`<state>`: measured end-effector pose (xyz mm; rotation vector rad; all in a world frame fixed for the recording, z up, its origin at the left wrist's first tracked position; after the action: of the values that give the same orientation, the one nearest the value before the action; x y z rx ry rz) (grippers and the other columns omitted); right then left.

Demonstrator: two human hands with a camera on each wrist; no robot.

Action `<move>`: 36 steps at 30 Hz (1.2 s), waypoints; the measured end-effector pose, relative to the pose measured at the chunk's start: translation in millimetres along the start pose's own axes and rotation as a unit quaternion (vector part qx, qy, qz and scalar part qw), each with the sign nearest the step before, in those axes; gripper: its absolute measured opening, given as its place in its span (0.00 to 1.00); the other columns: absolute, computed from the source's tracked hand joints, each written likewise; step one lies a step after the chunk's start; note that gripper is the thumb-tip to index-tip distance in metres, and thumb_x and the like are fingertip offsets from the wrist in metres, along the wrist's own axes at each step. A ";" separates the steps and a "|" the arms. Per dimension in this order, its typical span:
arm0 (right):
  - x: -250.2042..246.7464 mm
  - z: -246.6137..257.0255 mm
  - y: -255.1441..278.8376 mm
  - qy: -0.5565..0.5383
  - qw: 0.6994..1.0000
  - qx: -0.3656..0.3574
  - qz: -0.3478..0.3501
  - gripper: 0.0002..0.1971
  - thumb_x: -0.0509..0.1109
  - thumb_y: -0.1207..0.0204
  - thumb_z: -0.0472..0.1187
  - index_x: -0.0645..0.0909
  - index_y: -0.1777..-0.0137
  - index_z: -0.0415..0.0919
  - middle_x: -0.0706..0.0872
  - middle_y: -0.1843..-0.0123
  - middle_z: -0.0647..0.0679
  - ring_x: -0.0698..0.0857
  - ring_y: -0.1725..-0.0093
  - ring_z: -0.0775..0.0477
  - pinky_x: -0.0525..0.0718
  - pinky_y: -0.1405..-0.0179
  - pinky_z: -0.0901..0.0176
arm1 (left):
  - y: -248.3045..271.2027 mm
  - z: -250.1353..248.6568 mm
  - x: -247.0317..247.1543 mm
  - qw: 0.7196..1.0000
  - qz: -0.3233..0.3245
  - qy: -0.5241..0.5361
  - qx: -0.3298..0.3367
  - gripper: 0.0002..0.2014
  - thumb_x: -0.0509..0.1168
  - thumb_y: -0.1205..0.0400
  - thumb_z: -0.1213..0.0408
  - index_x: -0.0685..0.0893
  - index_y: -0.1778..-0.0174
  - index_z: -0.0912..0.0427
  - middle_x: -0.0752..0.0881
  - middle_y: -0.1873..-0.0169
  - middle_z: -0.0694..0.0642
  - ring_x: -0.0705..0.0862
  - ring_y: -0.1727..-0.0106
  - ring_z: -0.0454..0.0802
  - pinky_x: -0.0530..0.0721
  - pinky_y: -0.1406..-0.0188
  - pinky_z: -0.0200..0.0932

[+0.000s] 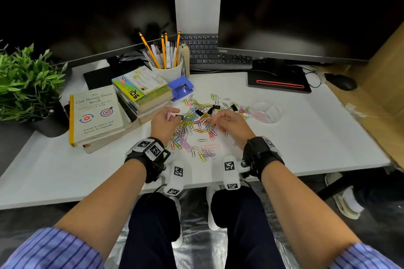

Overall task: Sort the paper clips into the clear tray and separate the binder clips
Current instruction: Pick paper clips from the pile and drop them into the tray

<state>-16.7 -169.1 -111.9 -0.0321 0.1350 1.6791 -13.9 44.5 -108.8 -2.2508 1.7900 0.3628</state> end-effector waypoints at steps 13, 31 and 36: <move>-2.2 -2.2 1.7 -0.071 0.997 -0.028 -0.009 0.04 0.69 0.22 0.33 0.86 0.53 0.36 0.79 0.66 0.42 0.74 0.69 0.53 0.73 0.67 0.66 | 11.9 -36.9 57.6 0.969 0.191 -0.130 0.087 0.10 0.71 0.22 0.57 0.85 0.50 0.57 0.81 0.63 0.48 0.78 0.59 0.43 0.72 0.58 0.35; -4.4 -9.4 -2.4 -0.071 0.997 -0.008 -0.015 0.11 0.69 0.23 0.28 0.83 0.42 0.34 0.85 0.60 0.47 0.81 0.65 0.56 0.80 0.61 0.69 | 5.1 -14.7 66.2 0.989 0.134 0.010 0.067 0.04 0.63 0.18 0.68 0.81 0.58 0.57 0.80 0.67 0.51 0.74 0.68 0.43 0.72 0.63 0.39; -1.8 -6.7 0.0 -0.078 0.997 -0.024 0.016 0.15 0.71 0.24 0.29 0.81 0.38 0.31 0.87 0.55 0.43 0.86 0.63 0.61 0.83 0.61 0.70 | 8.9 -18.9 67.4 0.987 0.141 0.004 0.073 0.04 0.62 0.17 0.67 0.81 0.56 0.57 0.83 0.60 0.52 0.78 0.60 0.47 0.74 0.56 0.41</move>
<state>-16.8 -171.6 -118.3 0.0641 -0.0228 1.7108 -7.2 -25.5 -114.2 -1.9076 2.0712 0.2634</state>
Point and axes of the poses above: each hand's wrist, its own y-axis away from the middle knuckle, its own x-axis out of the palm, z = x × y, the point moved 4 cm from there along -y, towards the middle knuckle
